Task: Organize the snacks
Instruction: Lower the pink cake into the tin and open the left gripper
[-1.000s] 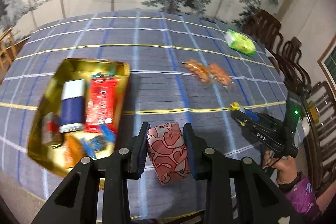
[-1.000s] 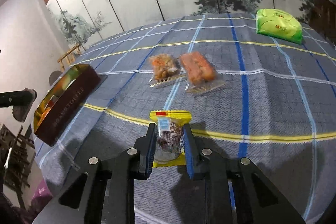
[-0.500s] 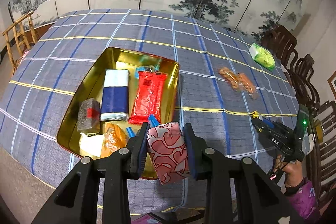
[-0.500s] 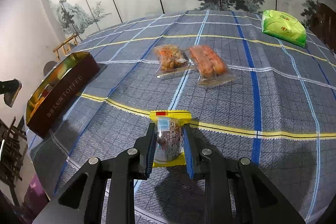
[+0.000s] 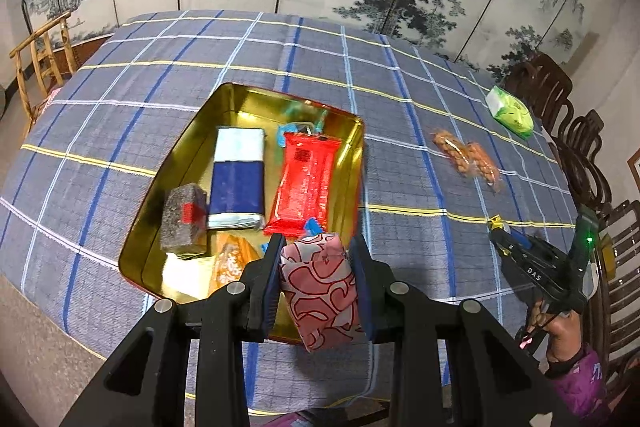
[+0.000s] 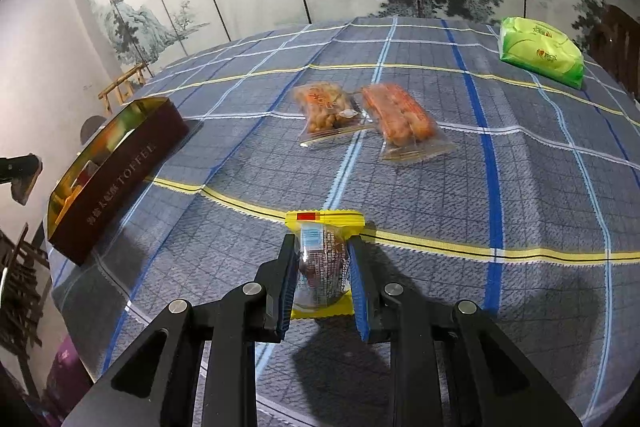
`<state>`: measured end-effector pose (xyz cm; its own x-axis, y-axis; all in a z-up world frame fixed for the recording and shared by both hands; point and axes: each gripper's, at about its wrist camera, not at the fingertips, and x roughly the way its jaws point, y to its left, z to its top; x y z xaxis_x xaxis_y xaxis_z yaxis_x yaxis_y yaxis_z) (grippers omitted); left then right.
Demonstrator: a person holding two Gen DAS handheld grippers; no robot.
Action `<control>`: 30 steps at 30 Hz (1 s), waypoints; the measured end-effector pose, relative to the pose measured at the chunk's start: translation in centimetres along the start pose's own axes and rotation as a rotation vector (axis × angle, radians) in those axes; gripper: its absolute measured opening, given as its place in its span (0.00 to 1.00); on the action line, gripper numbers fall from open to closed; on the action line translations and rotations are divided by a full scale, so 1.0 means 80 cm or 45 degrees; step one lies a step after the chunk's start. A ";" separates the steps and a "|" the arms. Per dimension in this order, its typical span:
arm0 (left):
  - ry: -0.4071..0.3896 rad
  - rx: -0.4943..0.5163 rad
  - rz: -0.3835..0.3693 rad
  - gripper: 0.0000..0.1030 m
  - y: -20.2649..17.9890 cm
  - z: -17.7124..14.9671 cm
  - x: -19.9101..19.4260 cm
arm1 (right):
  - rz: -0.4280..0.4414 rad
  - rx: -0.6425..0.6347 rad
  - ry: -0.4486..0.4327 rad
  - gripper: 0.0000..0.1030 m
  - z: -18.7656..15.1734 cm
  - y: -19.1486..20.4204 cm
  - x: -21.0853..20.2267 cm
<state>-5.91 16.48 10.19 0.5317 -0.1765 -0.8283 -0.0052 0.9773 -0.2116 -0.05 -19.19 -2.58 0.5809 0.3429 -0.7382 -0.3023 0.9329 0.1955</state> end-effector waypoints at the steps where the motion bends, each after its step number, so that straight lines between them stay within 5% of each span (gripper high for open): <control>1: 0.003 0.000 0.001 0.28 0.001 0.000 0.001 | -0.001 -0.008 0.000 0.25 0.000 0.002 0.001; 30: 0.081 0.070 0.054 0.28 0.003 -0.013 0.049 | 0.004 -0.007 0.003 0.25 0.001 0.004 0.003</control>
<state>-4.68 15.87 6.37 0.4769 -0.1404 -0.8677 0.0213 0.9887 -0.1483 0.04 -18.79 -2.63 0.5783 0.3460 -0.7389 -0.3084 0.9311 0.1946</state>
